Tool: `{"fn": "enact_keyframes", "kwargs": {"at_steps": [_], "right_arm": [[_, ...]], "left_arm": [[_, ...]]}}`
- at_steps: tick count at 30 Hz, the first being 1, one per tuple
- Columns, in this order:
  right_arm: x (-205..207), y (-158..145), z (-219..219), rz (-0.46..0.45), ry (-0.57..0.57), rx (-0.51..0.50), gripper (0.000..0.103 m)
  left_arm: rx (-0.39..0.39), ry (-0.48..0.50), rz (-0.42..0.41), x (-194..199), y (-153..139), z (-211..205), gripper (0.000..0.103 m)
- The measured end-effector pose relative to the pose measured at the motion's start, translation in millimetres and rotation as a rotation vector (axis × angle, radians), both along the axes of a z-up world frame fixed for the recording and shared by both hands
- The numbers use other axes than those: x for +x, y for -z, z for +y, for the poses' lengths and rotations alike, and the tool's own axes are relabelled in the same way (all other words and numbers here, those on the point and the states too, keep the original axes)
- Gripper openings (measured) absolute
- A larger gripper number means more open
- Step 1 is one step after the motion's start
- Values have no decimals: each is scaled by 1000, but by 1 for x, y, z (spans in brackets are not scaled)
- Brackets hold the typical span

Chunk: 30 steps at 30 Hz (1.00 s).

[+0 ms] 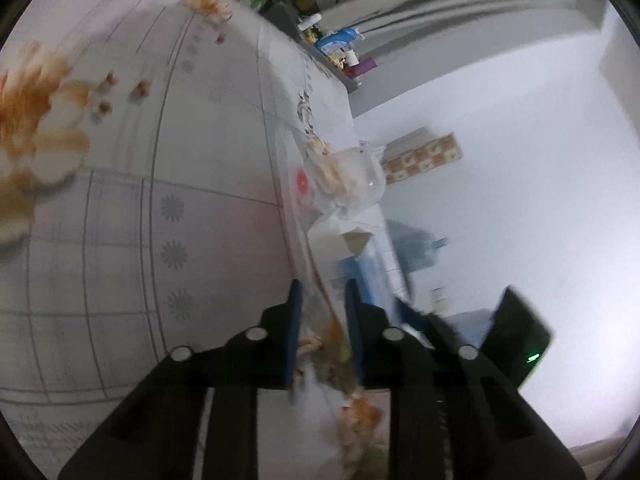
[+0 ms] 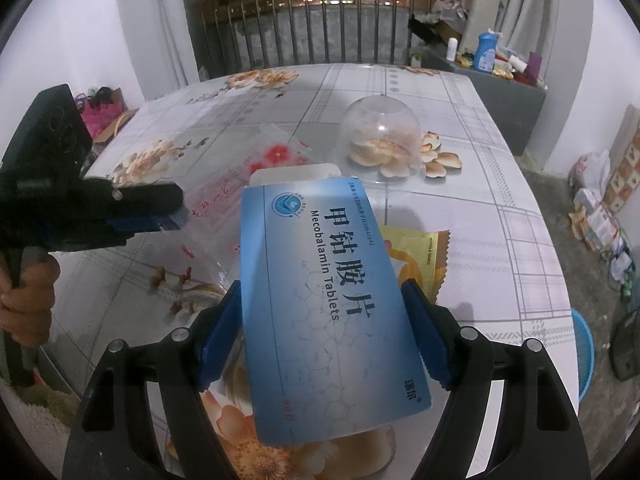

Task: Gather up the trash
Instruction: 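Carry the box and wrapper to the blue wastebasket and release both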

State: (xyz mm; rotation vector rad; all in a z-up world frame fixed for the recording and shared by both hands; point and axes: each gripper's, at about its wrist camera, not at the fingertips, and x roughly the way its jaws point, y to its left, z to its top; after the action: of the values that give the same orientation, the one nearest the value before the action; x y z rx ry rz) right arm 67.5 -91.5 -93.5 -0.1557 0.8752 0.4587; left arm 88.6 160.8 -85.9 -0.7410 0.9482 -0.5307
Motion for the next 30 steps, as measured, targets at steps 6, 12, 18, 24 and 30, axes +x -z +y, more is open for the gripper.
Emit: {"fn": "enact_keyframes", "kwargs": {"at_steps": [6,12,18,24,30], "right_arm": [[-5,-11,-8,-31,10,59,72],[-9,-29,-23,-64,25,158,72],[-14,-46,-49,-90,45,310,72],[-19,-61,-88,-143,128,432,72],[-27,-67,-164,-217,329,501,72]], "left_arm": [[133,13,-93,-5,-21,-14,7],[241,-6,-204,-17,-52,-21,5],[289,2,-306,-23,-88,-35,4],[306,77,-395,-17,-120,-64,4],[332,244,-433,13,-143,-136,4]]}}
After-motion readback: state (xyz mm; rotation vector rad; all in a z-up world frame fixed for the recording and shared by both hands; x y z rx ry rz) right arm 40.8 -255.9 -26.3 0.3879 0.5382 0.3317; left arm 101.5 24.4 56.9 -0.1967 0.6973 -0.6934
